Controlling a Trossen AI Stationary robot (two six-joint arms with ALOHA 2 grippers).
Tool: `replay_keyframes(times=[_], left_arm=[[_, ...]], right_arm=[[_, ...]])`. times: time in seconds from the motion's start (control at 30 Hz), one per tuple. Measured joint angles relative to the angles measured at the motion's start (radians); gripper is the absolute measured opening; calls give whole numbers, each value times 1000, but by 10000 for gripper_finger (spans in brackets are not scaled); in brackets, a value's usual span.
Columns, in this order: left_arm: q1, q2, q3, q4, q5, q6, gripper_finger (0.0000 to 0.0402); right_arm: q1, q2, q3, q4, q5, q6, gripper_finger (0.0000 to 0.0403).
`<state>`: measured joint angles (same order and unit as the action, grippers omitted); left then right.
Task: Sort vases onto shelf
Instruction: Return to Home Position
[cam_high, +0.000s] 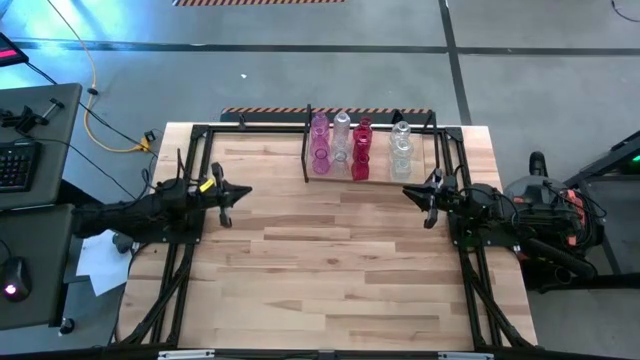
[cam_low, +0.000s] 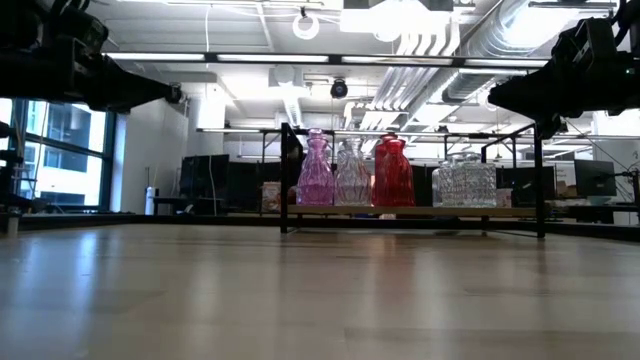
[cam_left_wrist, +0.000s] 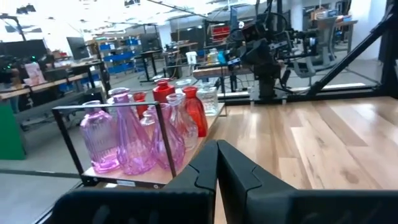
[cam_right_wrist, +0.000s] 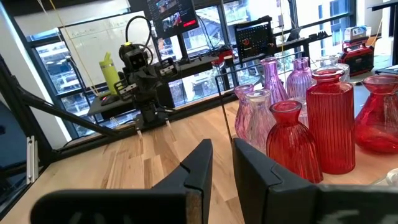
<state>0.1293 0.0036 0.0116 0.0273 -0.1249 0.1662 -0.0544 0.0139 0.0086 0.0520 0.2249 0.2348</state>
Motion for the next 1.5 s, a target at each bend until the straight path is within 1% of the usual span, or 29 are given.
replay_keyframes(times=[0.17, 0.43, 0.6, 1.37, 1.5], left_arm=[[-7, 0, 0, -2, 16, -37, 0], [-7, 0, 0, -5, 29, -35, 0], [-6, 0, 0, -5, 29, -85, 0], [-6, 1, 0, -4, 28, -84, 0], [-28, 18, 2, -4, 31, -84, 0]], right_arm=[[0, 0, 0, 0, 0, 0, 48], [0, 0, 0, 0, 0, 0, 48], [0, 0, 0, 0, 0, 0, 48], [0, 0, 0, 0, 0, 0, 48], [0, 0, 0, 0, 0, 0, 48]])
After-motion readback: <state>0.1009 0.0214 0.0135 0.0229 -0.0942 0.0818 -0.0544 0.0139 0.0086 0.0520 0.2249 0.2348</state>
